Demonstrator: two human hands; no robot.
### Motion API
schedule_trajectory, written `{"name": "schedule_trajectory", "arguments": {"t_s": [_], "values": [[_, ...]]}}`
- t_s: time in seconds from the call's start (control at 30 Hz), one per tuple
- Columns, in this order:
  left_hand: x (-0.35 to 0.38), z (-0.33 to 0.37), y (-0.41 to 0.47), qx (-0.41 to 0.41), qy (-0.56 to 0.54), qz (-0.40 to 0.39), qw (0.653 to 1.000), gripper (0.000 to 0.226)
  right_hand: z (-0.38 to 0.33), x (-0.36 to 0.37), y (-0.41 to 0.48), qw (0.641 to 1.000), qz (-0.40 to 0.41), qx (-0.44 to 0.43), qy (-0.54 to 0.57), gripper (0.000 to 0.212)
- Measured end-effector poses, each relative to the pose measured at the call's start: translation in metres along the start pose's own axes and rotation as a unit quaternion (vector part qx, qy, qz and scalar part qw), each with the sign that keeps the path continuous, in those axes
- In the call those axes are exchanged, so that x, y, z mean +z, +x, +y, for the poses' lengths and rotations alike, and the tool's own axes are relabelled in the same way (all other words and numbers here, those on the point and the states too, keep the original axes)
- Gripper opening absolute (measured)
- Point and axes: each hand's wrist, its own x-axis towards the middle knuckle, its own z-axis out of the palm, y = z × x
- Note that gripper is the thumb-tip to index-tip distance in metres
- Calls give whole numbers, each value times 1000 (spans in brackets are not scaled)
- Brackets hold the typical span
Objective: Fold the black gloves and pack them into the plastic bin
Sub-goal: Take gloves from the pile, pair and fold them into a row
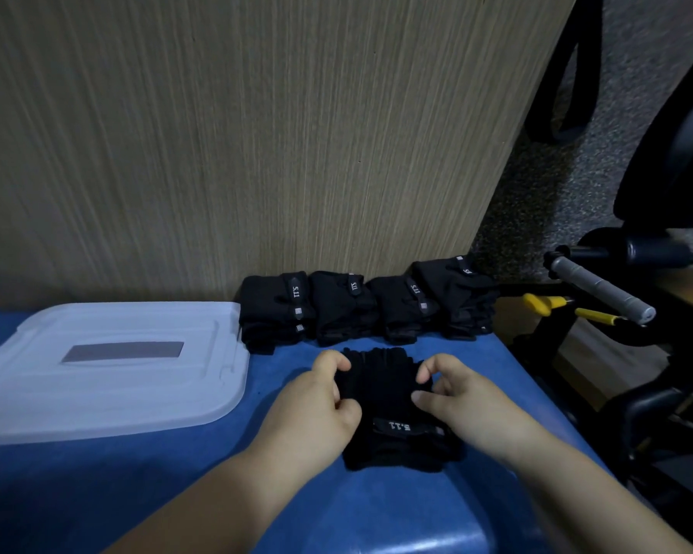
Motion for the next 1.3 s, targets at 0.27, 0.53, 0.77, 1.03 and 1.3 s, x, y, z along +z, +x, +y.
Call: {"name": "schedule_trajectory", "arguments": {"t_s": [0.27,0.53,0.77,1.03,1.3], "values": [[3,-3,3,47,20,27,998,30,-7,3,-4,994,42,-66,-72,15],[8,-3,10,60,15,45,997,25,-10,-1,-14,985,97,-119,-83,19],[12,-7,13,55,80,24,995,29,1,-2,-10,958,97,-79,-260,17],[8,-3,15,138,69,-15,988,33,11,3,-2,931,-38,-200,-303,50],[4,-11,16,87,197,-169,962,44,22,-1,4,926,-114,-95,-348,56]]}}
